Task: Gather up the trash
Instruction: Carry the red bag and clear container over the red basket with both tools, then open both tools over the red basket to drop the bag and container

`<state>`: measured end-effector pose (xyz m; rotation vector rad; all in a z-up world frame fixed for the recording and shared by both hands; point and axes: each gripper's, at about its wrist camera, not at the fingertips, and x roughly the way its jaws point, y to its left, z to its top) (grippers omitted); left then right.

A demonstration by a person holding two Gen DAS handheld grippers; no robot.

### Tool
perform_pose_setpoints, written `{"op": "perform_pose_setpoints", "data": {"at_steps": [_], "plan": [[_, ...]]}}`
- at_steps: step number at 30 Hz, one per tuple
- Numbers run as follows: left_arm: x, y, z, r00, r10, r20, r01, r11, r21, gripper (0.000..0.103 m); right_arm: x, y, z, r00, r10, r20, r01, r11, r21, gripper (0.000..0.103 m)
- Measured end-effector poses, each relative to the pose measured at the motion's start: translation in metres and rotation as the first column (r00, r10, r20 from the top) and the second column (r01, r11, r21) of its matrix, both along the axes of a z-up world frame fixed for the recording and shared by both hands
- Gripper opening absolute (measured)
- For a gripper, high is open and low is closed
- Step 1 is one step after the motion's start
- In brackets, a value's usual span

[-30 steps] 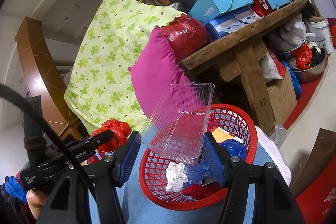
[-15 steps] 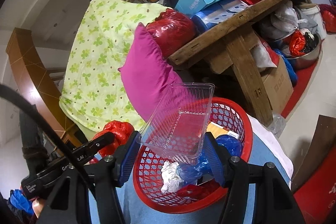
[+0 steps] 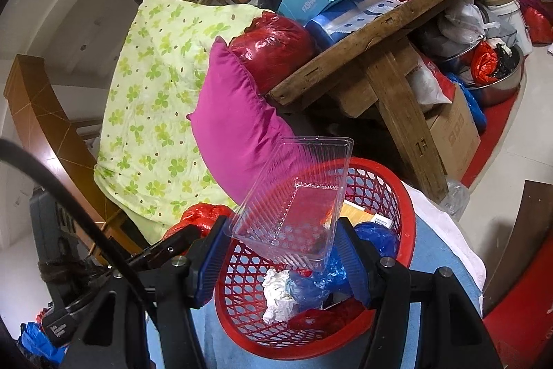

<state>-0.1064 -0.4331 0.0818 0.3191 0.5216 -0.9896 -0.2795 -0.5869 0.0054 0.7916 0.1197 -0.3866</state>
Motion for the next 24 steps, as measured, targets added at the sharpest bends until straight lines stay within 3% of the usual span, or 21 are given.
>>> {"op": "perform_pose_setpoints", "data": {"at_steps": [17,24], "plan": [[0.007,-0.004,-0.007,0.999,-0.035,-0.027,0.035,0.999,-0.022,0.031,0.011,-0.012,-0.004,1.000,-0.012,0.013,0.011,1.000,0.027,0.065],[0.015,-0.003,-0.015,0.994,-0.069,-0.084,0.067,0.997,-0.032,0.031,0.020,-0.019,-0.008,1.000,0.000,0.028,-0.002,0.997,0.072,0.066]]}}
